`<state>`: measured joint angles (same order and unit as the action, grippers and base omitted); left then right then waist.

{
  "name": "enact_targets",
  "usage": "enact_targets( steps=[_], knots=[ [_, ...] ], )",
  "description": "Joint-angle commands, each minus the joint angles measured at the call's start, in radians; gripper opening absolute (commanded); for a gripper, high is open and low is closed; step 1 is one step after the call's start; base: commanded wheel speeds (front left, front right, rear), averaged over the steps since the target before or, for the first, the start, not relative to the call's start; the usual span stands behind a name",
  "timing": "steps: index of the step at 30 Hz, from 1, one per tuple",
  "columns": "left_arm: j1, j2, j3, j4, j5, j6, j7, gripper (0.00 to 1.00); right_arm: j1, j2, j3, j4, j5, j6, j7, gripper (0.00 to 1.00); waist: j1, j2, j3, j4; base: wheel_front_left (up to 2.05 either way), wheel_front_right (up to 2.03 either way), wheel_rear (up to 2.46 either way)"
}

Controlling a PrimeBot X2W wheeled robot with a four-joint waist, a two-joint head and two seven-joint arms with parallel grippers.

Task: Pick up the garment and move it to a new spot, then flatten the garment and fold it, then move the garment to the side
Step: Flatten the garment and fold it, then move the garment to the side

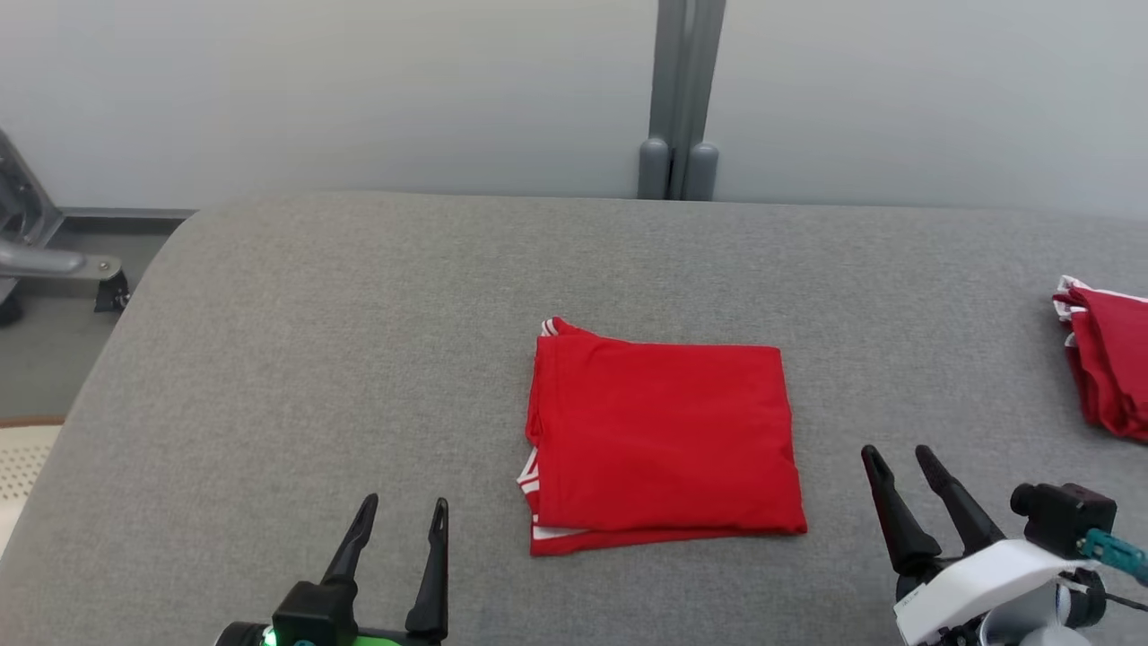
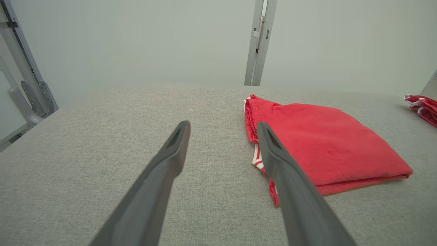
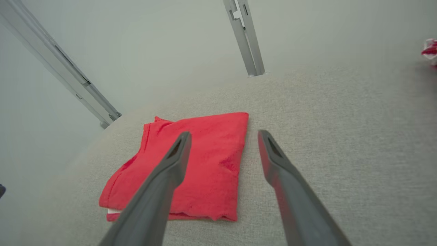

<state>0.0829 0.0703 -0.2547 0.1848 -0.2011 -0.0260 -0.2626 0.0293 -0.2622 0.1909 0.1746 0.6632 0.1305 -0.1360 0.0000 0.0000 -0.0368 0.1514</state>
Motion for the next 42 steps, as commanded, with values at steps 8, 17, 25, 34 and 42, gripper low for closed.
enact_targets(
  steps=[8,17,25,34,42],
  knots=[
    [0.042,-0.006,0.024,-0.033,0.069,0.026,-0.003,1.0,-0.045,0.027,-0.054,0.061,-0.244,0.0,-0.13,1.0,0.0,0.0,-0.053,-0.079,0.0,0.0,0.0],
    [0.062,-0.015,0.046,-0.098,0.094,0.041,-0.002,1.0,0.071,0.121,-0.14,-0.082,-0.42,0.0,-0.129,1.0,0.0,0.0,-0.061,-0.066,0.0,0.0,0.0],
    [0.071,-0.018,0.04,-0.088,0.109,0.042,-0.003,1.0,0.122,0.149,-0.143,-0.066,-0.44,0.0,-0.129,1.0,0.0,0.0,-0.067,-0.049,0.0,0.0,0.0],
    [0.066,-0.019,0.033,-0.083,0.112,0.039,-0.002,1.0,0.142,0.161,-0.135,-0.056,-0.452,0.0,-0.129,1.0,0.0,0.0,-0.074,-0.043,0.0,0.0,0.0],
    [0.054,-0.019,0.026,-0.084,0.113,0.037,-0.002,1.0,0.144,0.16,-0.126,-0.054,-0.455,0.0,-0.129,1.0,0.0,0.0,-0.069,-0.049,0.0,0.0,0.0]
  ],
)
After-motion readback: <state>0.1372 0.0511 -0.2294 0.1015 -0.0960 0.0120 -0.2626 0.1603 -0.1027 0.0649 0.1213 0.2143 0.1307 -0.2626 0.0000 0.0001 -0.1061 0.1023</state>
